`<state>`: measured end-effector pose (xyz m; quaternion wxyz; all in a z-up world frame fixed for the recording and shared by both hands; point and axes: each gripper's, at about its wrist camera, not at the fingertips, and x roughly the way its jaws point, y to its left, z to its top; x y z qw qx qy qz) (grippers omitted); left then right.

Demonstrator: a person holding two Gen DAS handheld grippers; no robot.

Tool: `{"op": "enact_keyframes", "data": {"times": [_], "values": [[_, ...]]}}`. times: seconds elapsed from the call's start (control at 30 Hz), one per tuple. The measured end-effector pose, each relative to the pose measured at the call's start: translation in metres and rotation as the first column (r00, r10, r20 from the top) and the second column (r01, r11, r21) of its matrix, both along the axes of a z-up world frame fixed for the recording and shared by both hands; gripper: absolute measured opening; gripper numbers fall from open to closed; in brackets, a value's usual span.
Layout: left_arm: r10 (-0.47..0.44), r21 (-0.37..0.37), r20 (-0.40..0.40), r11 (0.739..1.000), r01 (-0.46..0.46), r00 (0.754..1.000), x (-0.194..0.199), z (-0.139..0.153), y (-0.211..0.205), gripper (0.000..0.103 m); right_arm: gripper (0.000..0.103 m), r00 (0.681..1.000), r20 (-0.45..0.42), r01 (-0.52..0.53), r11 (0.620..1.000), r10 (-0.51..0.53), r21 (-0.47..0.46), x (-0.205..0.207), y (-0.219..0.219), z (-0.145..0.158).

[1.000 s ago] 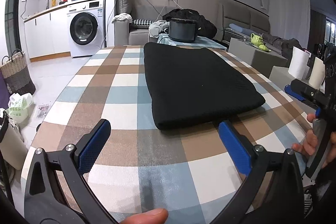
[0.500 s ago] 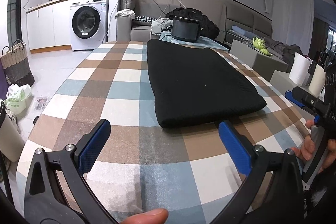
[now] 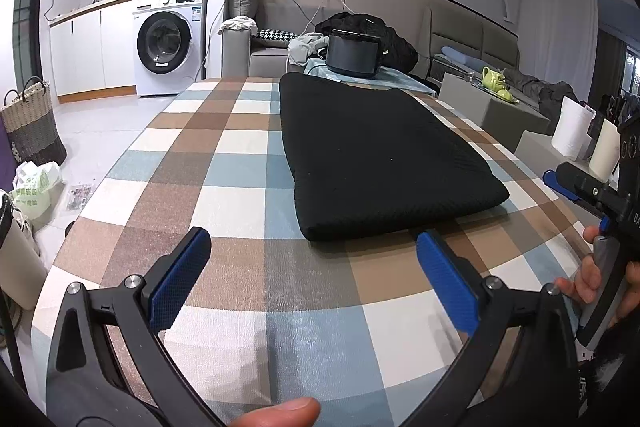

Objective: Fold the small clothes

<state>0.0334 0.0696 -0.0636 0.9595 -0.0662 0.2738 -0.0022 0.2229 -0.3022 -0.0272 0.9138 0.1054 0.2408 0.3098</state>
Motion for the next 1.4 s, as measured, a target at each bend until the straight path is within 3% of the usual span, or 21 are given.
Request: {"op": "enact_keyframes", "data": {"times": [1.4], "values": [[0.001,-0.013,-0.005,1.0,-0.002,1.0,0.0011,-0.003,0.0019,0.102,0.103,1.0,-0.001,-0.011,1.0,0.011,-0.008,0.0029,-0.001,-0.0037]]}}
